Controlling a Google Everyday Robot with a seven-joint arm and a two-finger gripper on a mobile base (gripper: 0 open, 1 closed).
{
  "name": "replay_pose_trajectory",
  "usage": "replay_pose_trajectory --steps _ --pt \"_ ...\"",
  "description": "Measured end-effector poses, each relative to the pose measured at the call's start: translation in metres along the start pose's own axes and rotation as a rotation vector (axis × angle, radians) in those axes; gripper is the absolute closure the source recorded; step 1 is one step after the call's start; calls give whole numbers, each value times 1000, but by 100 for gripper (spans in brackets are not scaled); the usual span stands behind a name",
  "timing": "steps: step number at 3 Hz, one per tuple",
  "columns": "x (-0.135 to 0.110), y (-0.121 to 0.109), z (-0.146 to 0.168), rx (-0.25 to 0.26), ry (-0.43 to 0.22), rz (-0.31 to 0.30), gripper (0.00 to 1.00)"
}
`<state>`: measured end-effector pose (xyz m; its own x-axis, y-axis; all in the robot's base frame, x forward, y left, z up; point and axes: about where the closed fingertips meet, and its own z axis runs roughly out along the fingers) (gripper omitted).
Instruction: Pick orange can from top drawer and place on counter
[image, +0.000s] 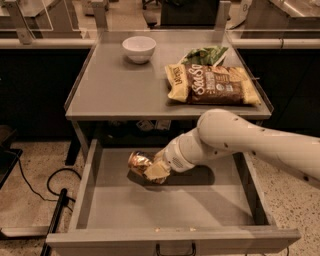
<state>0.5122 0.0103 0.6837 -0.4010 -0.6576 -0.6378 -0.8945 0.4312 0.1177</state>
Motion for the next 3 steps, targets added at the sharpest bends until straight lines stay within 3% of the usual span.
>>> replay_pose_trajectory --steps 1,2,3 --pt "-23 -7 -36 6 -24 -22 100" --pt "-26 -7 -39 3 -25 -26 100" --pt "-34 -7 -52 33 -28 -37 100"
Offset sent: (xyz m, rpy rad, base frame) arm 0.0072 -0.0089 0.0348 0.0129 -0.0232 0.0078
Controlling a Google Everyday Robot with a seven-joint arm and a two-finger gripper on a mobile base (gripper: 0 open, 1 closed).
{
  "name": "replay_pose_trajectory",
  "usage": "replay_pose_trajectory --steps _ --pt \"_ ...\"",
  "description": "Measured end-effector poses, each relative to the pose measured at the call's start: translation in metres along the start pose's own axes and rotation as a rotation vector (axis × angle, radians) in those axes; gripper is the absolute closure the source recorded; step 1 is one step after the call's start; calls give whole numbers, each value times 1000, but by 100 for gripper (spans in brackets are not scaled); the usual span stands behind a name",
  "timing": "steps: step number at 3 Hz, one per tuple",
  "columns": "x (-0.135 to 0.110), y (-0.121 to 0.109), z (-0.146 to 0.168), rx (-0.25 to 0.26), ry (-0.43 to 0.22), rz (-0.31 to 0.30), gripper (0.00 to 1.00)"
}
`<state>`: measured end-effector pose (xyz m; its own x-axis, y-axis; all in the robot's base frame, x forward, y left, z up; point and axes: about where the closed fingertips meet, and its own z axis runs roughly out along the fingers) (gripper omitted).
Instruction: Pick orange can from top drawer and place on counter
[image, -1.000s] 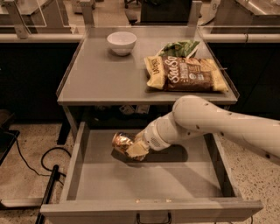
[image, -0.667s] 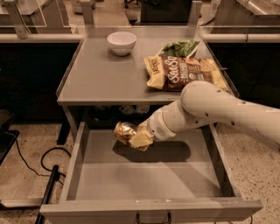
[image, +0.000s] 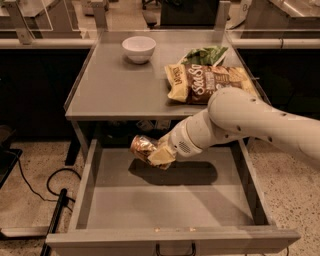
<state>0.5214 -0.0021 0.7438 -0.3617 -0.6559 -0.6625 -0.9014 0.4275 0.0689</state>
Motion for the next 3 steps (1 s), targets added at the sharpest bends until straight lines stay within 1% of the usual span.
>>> replay_pose_trajectory --steps 1,2,3 --pt "-21 0 -37 62 -1 -19 100" --pt "-54 5 -77 113 -22 -69 100" --pt "-56 3 -75 115 -12 -69 100"
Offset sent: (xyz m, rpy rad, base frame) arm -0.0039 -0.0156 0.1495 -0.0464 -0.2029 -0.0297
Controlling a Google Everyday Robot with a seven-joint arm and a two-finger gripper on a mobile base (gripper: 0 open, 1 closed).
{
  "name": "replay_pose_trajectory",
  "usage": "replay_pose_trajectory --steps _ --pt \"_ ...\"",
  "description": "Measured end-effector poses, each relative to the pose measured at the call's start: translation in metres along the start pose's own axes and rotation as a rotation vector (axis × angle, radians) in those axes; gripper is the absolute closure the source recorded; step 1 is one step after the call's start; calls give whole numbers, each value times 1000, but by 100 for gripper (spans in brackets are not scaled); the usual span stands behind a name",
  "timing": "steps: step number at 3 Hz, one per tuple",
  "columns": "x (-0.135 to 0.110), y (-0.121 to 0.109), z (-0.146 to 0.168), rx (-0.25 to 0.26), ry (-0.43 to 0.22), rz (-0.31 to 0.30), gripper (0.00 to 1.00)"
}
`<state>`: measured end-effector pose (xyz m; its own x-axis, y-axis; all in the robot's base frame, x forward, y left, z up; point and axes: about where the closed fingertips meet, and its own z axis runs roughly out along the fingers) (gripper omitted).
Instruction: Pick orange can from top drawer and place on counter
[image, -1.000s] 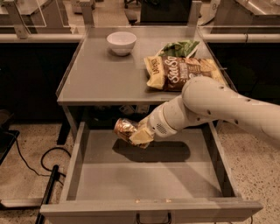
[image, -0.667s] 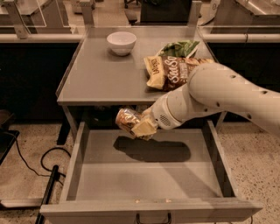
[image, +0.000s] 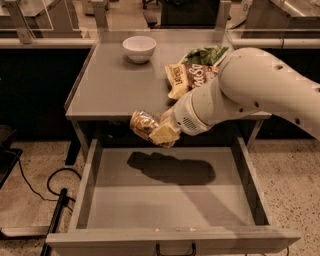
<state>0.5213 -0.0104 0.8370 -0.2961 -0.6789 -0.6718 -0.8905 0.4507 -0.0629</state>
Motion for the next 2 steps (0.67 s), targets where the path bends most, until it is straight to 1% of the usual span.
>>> replay_pose_trajectory --steps 1,2 --pt "-12 -26 5 -9 3 12 100" --pt "-77 -78 4 -37 -48 -37 100"
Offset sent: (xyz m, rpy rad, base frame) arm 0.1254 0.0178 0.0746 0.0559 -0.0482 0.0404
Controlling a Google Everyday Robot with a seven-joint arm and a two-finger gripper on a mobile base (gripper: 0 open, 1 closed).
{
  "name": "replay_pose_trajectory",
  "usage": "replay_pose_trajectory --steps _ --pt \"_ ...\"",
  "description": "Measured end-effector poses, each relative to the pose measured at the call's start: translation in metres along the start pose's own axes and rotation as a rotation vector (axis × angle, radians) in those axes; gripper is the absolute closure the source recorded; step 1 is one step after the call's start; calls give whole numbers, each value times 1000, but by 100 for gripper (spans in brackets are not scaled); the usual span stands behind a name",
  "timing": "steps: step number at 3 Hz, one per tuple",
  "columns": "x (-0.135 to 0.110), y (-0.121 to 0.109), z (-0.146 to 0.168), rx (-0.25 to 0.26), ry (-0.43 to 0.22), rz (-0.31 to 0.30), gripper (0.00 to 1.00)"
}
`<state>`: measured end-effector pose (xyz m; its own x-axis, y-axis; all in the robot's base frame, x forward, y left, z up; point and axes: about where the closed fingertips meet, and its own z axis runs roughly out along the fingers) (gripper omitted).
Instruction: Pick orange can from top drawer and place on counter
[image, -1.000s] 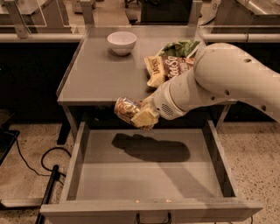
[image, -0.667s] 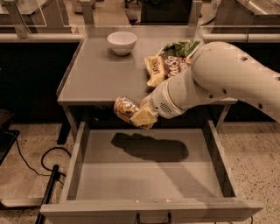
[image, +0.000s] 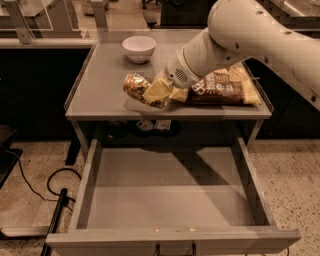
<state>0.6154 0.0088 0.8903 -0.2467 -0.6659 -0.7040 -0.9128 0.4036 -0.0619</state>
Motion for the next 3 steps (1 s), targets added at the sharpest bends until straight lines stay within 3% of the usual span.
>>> replay_pose_trajectory --steps 1,3 --pt "-6 -2 -3 5 -10 -4 100" --pt "-32 -11 44 -96 -48 1 100"
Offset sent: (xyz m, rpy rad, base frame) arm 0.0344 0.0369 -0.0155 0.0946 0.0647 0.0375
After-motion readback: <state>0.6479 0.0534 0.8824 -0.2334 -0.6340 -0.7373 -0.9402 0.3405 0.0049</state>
